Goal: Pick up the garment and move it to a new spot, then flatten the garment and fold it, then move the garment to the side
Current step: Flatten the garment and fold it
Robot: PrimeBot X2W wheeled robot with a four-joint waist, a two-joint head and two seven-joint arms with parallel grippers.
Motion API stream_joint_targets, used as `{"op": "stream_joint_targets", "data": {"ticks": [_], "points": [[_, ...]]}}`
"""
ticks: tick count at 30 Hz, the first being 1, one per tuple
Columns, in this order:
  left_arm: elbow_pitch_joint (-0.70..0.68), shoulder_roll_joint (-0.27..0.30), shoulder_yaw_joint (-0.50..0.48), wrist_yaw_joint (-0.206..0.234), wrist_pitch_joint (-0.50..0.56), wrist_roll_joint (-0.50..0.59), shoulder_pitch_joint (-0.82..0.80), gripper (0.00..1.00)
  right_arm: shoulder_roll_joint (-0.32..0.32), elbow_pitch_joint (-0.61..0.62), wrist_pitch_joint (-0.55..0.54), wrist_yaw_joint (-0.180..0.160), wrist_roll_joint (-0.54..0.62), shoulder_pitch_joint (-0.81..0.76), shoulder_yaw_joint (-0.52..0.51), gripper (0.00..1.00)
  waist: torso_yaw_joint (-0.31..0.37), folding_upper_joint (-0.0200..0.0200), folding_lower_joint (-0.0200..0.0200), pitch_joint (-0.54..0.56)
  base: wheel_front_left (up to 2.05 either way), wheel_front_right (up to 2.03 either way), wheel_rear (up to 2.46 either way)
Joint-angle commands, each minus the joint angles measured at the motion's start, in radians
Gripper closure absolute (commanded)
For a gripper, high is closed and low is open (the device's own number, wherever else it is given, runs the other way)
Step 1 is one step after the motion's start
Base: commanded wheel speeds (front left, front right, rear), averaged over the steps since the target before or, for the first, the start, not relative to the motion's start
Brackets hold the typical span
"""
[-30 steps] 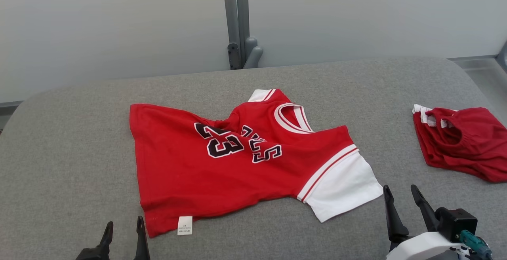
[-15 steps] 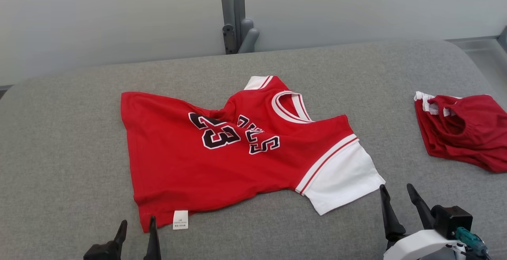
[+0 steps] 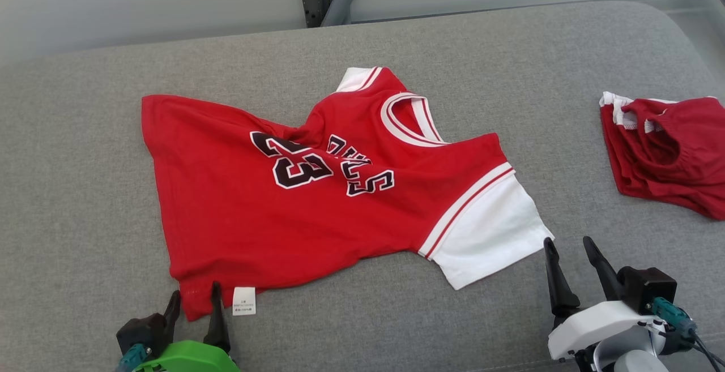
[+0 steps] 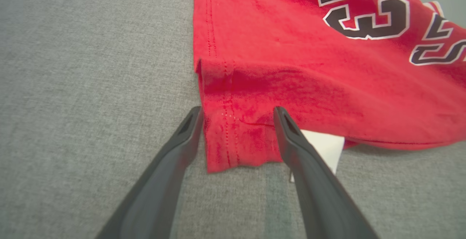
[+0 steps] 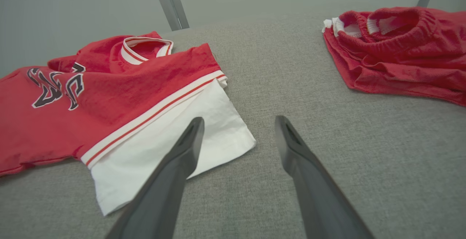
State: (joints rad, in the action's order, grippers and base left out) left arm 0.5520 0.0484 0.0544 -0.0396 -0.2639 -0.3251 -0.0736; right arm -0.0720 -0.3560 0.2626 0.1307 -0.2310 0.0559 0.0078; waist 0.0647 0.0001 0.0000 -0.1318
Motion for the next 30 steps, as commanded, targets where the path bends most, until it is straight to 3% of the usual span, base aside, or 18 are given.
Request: {"op": "stream_joint_targets", "data": {"ticks": [1,12,14,16,17,18,20,21,23,30], "points": [[0.001,0.004,-0.007,-0.004,0.0,-0.008,-0.019,0.0,-0.001,-0.001,0.003,0.0,0.005,0.014,-0.001,0.0,0.004,-0.0001,0.0,-0.021,0.0,0.0,0.0],[0.007,0.004,-0.027,-0.016,0.0,-0.023,-0.024,0.03,0.002,-0.007,0.003,0.0,-0.003,0.021,-0.01,0.0,0.001,-0.0001,0.0,-0.026,0.0,0.0,0.0],[0.014,0.004,-0.022,-0.017,0.0,-0.009,-0.024,0.54,0.003,-0.009,0.003,0.0,-0.005,0.021,-0.011,0.0,0.001,-0.0001,0.0,-0.023,0.0,0.0,0.0],[0.024,0.005,-0.024,-0.02,0.0,-0.011,-0.02,0.89,0.004,-0.008,0.003,0.0,-0.006,0.021,-0.008,0.0,0.003,-0.0001,0.0,-0.02,0.0,0.0,0.0],[0.035,0.004,-0.021,-0.024,0.0,-0.017,-0.018,0.96,0.004,-0.007,0.003,0.0,-0.008,0.021,-0.007,0.0,0.005,-0.0001,0.0,-0.019,0.0,0.0,0.0],[0.043,0.004,-0.021,-0.024,0.0,-0.021,-0.02,0.94,0.005,-0.006,0.003,0.0,-0.011,0.021,-0.008,0.0,0.006,-0.0001,0.0,-0.018,0.0,0.0,0.0],[0.061,0.004,-0.024,-0.03,0.001,-0.02,-0.022,0.75,0.007,-0.006,0.003,0.0,-0.015,0.018,-0.007,0.0,0.008,-0.0001,0.0,-0.015,0.0,0.0,0.0],[0.066,0.004,-0.025,-0.032,0.001,-0.021,-0.025,0.76,0.008,-0.006,0.003,0.0,-0.017,0.016,-0.007,0.0,0.008,-0.0001,0.0,-0.015,0.0,0.0,0.0],[0.072,0.004,-0.027,-0.037,0.001,-0.017,-0.033,1.0,0.009,-0.006,0.003,0.0,-0.023,0.013,-0.008,0.0,0.008,-0.0001,0.0,-0.013,0.0,0.0,0.0],[0.003,0.004,-0.039,-0.041,0.0,0.017,-0.016,1.0,0.01,-0.032,0.003,0.0,-0.037,0.013,-0.039,0.0,-0.001,-0.0001,0.0,-0.006,0.0,0.0,0.0]]}}
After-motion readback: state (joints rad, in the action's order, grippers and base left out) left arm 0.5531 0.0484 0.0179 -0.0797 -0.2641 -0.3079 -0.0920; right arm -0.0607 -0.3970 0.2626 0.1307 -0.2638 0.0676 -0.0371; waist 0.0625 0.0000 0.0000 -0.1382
